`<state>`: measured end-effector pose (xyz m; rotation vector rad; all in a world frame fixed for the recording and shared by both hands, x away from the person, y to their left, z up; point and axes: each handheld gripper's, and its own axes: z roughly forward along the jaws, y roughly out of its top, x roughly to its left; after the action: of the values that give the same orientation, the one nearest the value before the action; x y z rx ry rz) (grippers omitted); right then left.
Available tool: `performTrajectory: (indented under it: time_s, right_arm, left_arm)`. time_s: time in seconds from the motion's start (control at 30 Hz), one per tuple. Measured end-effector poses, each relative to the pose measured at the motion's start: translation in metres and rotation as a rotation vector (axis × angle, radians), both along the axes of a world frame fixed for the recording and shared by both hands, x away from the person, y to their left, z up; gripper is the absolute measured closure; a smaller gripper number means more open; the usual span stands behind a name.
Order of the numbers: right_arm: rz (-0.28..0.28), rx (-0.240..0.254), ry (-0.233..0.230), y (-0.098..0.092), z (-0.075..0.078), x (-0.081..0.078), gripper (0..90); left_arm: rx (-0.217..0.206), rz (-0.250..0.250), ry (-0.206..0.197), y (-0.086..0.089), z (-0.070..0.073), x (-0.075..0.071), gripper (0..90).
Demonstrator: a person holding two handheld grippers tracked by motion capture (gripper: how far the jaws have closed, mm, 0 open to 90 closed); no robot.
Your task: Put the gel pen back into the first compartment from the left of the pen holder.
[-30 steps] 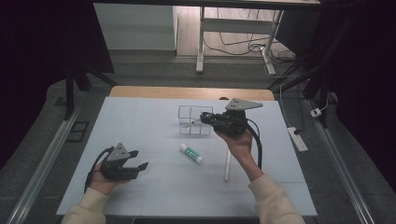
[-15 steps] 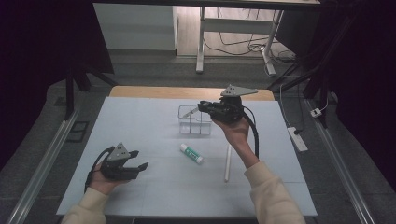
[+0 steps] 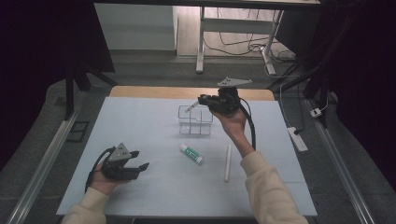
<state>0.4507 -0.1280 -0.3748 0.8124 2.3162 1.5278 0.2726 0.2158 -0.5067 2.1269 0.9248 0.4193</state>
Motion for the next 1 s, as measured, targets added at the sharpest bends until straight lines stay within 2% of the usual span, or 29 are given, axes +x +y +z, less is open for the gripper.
performTrajectory:
  time_s: [0.13,0.47,0.93,0.97,1.0]
  right_arm:
    - [-0.009,-0.032,0.016,0.005,-0.004,0.007,79.1]
    - [-0.011,-0.062,0.052,0.014,-0.016,0.017,79.0]
    - [0.012,-0.072,0.058,0.021,-0.024,0.021,78.4]
    - [0.016,-0.070,0.057,0.022,-0.025,0.021,77.0]
    - [0.018,-0.063,0.055,0.022,-0.025,0.021,71.5]
  left_arm:
    - [0.004,0.000,-0.001,0.000,0.000,0.000,37.4]
    - [0.009,-0.002,-0.003,-0.001,-0.001,0.000,37.4]
    - [0.014,-0.003,-0.002,-0.002,-0.001,0.001,37.5]
    - [0.015,-0.003,-0.001,-0.002,-0.001,0.001,37.4]
    - [0.015,-0.002,0.000,-0.001,-0.002,0.001,37.4]
